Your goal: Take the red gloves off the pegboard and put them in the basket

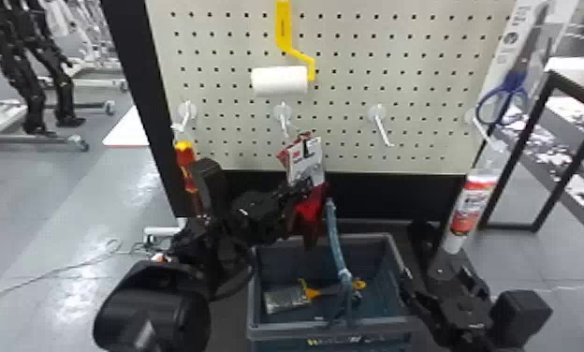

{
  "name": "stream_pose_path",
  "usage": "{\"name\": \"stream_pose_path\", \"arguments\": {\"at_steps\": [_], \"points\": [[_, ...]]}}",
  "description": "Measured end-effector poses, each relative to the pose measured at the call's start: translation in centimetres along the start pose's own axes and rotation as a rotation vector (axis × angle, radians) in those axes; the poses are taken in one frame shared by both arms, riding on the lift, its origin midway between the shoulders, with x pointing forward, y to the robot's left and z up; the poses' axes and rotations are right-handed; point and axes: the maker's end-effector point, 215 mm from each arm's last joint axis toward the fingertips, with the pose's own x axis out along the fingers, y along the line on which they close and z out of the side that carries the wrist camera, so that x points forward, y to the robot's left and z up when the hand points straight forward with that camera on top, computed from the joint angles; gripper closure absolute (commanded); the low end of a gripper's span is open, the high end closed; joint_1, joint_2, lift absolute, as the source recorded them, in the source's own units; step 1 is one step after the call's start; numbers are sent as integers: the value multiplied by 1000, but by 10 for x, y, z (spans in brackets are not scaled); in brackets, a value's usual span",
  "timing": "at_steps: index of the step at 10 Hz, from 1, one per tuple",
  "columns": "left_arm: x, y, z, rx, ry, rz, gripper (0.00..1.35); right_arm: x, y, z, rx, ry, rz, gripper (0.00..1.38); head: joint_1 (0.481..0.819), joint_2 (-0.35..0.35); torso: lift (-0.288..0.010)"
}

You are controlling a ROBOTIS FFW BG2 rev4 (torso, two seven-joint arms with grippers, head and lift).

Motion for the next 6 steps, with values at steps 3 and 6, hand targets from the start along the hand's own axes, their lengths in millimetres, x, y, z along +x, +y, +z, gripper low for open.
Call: {"name": "stream_pose_path", "arguments": {"at_steps": [3,6], "points": [[-3,-7,-7,-66,-26,34,1144,0,0,0,1,0,0,136,549,0,-100],[-8,-21,-21,-213,-54,82,1144,-1,0,-1,3,1,-1,136,549,0,-100]]}}
